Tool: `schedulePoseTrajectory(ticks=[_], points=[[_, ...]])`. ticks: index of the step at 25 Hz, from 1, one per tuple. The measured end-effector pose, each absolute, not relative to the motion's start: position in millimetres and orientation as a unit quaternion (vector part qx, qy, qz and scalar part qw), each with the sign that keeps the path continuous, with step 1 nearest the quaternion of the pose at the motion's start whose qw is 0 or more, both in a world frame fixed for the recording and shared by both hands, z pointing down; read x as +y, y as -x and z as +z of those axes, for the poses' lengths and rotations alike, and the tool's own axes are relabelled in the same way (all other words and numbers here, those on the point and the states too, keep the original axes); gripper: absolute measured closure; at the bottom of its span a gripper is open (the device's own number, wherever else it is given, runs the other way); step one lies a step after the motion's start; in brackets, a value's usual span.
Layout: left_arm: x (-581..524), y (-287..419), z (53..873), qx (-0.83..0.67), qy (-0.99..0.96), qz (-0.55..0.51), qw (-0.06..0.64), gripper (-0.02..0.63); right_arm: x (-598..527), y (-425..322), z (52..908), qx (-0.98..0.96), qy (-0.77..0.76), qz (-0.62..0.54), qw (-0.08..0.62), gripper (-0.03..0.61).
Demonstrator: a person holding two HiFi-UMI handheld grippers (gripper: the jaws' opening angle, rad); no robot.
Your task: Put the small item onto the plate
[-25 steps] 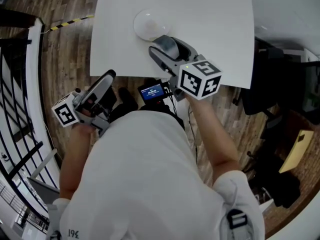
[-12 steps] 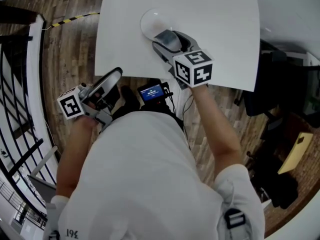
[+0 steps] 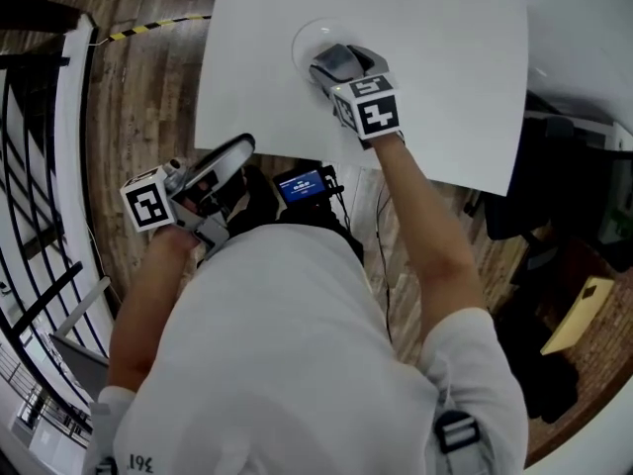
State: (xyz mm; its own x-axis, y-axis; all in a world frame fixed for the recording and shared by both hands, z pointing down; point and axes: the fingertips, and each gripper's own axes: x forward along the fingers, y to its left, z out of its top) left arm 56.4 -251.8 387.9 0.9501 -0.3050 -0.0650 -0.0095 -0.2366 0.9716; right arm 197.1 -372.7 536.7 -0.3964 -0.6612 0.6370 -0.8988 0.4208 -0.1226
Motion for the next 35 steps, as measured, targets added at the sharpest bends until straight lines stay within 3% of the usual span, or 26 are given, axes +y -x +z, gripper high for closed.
schedulePoseTrajectory(ticks=[13,35], points=[[-250,-50,398,-0.124,-0.769,-0.112,0.616,0.497,-413,-208,578,-0.773,-0.508,0.201,0.323,0.255],[-247,-48,401,-0.129,-0.763,-0.115,0.623,0.497,-417,-213,582,-0.758,-0.518,0.208,0.337,0.255]])
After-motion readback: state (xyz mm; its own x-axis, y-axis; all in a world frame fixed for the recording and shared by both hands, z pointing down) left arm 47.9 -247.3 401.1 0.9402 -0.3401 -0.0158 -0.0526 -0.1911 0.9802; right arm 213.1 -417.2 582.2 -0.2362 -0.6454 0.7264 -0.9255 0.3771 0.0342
